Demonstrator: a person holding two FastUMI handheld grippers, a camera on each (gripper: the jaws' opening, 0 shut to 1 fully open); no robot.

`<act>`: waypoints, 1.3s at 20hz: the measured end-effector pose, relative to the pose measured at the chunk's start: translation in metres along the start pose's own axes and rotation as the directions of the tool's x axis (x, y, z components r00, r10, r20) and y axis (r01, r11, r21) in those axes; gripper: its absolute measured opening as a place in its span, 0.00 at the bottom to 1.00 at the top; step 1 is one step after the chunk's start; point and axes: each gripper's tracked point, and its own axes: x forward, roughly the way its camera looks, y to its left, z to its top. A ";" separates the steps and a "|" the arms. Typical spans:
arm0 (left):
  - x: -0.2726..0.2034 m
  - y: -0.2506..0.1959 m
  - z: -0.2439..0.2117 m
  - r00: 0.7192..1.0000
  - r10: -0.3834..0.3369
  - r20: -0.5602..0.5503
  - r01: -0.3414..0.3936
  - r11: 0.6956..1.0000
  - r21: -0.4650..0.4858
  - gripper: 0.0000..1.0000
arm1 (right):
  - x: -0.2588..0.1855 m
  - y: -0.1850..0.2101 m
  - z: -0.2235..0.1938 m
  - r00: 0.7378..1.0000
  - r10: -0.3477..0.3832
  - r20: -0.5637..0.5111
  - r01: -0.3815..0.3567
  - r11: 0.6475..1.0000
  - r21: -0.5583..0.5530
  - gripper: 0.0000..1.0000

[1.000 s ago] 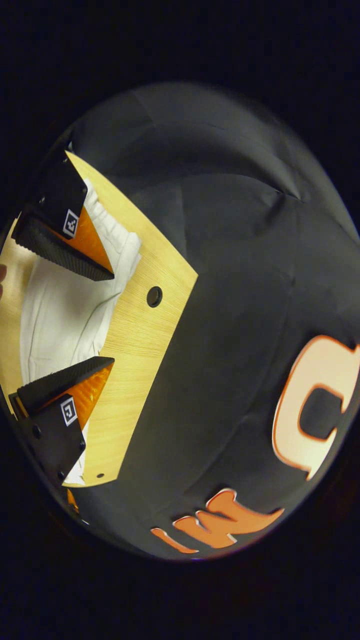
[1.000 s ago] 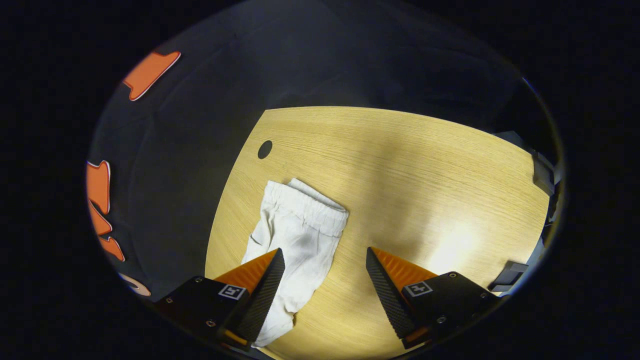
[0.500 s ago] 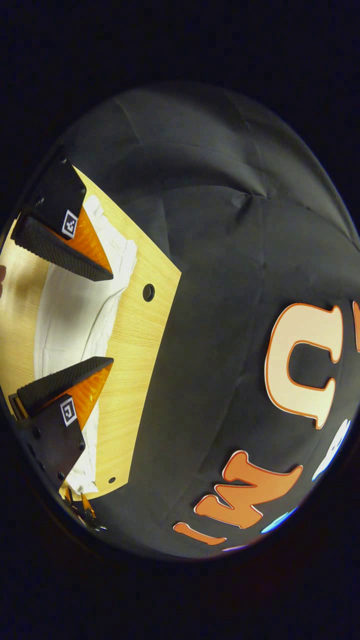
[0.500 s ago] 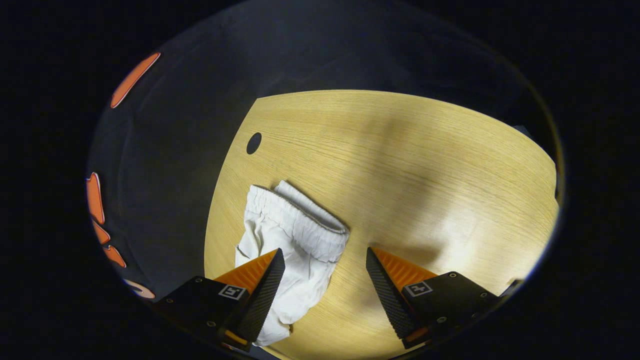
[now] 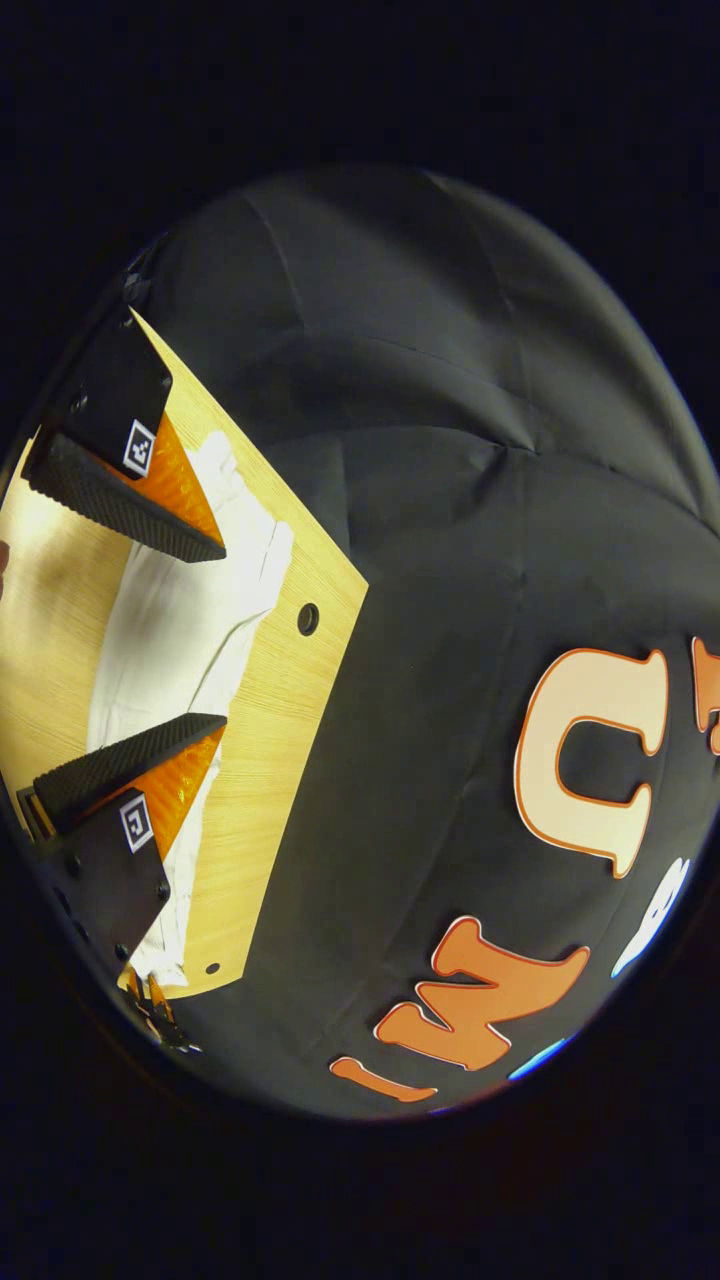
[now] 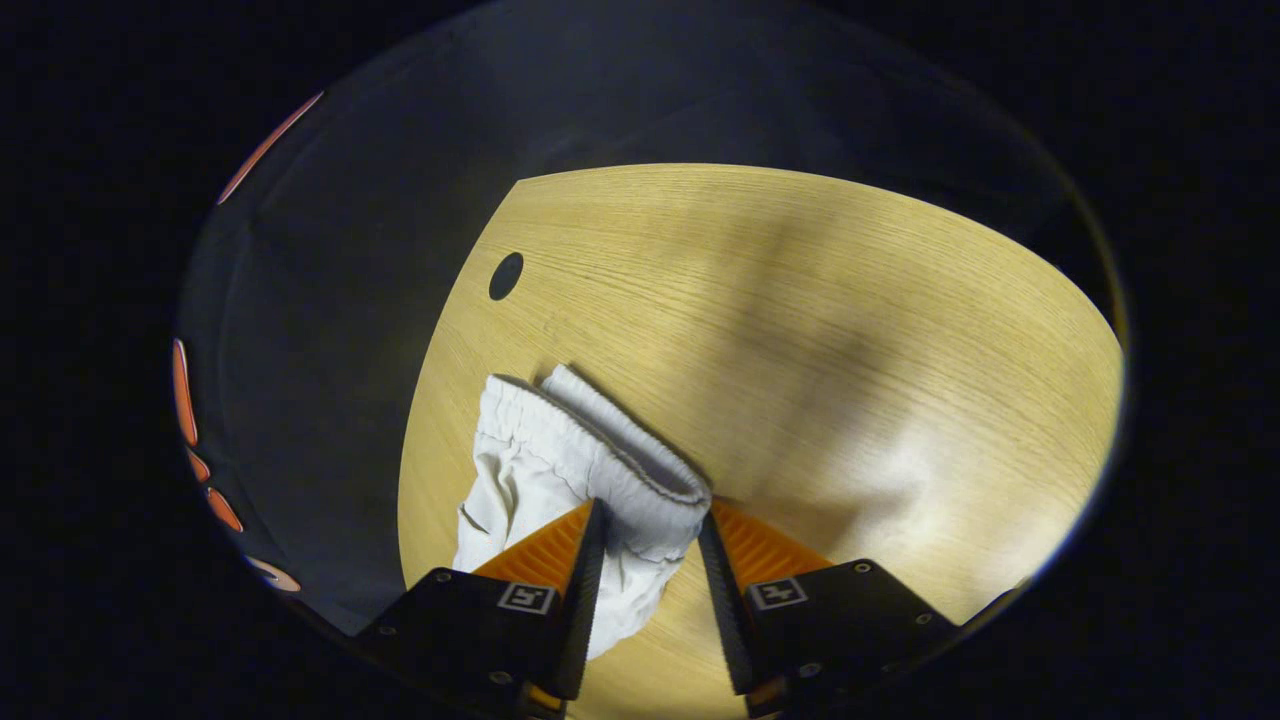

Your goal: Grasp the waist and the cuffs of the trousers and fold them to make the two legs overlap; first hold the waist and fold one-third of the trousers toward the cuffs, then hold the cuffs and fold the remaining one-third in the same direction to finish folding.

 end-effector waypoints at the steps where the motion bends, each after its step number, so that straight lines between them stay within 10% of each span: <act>1: -0.003 0.002 -0.002 1.000 0.007 -0.001 -0.007 1.000 -0.002 0.99 | 0.004 0.001 0.001 1.000 -0.006 -0.007 0.006 1.000 0.011 0.36; 6: -0.013 0.003 -0.009 1.000 0.029 -0.007 -0.029 0.999 -0.021 0.99 | 0.005 0.011 0.005 0.998 0.055 0.026 -0.054 0.998 -0.035 0.05; 16: -0.011 0.021 -0.002 1.000 0.020 -0.012 -0.020 1.000 0.010 0.99 | -0.064 0.103 0.001 0.958 0.266 0.108 -0.253 0.960 -0.121 0.04; 26: 0.020 0.088 0.015 0.996 -0.080 -0.037 0.082 0.995 0.060 0.99 | -0.105 0.239 -0.104 0.916 0.384 0.117 -0.321 0.876 -0.361 0.04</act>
